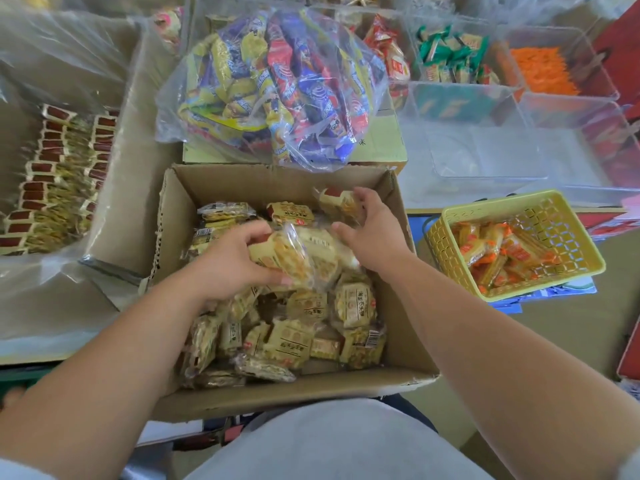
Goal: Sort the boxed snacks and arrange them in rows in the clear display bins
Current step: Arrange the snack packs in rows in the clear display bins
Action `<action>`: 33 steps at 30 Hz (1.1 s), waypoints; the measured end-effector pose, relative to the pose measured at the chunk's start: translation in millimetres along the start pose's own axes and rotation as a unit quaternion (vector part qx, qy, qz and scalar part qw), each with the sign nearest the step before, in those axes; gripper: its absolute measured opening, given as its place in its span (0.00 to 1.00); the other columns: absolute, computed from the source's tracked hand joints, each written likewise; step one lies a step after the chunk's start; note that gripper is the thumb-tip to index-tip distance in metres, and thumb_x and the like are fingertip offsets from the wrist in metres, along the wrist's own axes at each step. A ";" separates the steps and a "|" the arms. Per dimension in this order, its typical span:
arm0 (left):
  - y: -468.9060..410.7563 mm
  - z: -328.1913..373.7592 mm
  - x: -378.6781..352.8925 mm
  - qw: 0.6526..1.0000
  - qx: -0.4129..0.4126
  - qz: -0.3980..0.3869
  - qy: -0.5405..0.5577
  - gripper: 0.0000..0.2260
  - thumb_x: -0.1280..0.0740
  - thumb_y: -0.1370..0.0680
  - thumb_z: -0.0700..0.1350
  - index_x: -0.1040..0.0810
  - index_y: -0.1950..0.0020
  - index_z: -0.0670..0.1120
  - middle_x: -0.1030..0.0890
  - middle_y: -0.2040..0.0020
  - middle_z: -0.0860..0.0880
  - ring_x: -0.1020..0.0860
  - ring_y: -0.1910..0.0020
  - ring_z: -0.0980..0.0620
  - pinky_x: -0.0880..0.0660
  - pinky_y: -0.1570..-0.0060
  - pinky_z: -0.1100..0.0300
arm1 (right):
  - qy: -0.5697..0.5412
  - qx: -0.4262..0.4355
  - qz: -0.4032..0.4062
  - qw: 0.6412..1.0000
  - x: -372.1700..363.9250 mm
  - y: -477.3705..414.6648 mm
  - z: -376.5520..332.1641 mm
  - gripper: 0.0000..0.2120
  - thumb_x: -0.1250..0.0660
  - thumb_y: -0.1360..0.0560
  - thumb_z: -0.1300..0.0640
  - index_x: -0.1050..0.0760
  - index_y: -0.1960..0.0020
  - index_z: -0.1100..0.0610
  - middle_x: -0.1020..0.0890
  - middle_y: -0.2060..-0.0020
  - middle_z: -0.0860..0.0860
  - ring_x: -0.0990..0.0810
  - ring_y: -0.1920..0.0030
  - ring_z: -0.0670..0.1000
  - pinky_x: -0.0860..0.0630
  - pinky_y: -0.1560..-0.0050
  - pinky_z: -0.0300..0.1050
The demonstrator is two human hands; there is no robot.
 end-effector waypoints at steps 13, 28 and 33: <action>28.0 -19.7 35.7 0.967 -0.050 0.249 0.028 0.19 0.15 0.38 0.49 0.20 0.54 0.58 0.15 0.56 0.62 0.18 0.59 0.64 0.26 0.63 0.70 | 0.233 0.089 -0.404 0.880 -65.9 105.7 24.4 0.16 0.37 0.19 0.48 0.22 0.38 0.57 0.18 0.43 0.52 0.22 0.49 0.51 0.24 0.47 0.49; 100.9 -42.0 32.8 0.953 0.034 0.292 0.069 0.20 0.16 0.39 0.53 0.18 0.51 0.61 0.14 0.54 0.60 0.16 0.55 0.62 0.23 0.60 0.65 | 0.276 -0.006 -0.497 0.823 -117.6 101.3 40.1 0.17 0.41 0.18 0.58 0.29 0.31 0.62 0.22 0.37 0.60 0.23 0.41 0.59 0.28 0.51 0.45; 91.6 -42.5 14.7 0.955 0.050 0.263 -0.128 0.22 0.16 0.37 0.54 0.23 0.50 0.58 0.23 0.54 0.61 0.24 0.56 0.64 0.31 0.61 0.68 | 0.277 -0.014 -0.500 0.821 -118.2 104.8 40.0 0.17 0.39 0.18 0.58 0.29 0.31 0.60 0.22 0.37 0.57 0.23 0.43 0.55 0.30 0.53 0.39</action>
Point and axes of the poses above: each hand's wrist, its own y-axis away from the middle knuckle, its own x-axis out of the back of the hand, z = x × y, the point moved 4 cm from there along -y, towards the middle knuckle
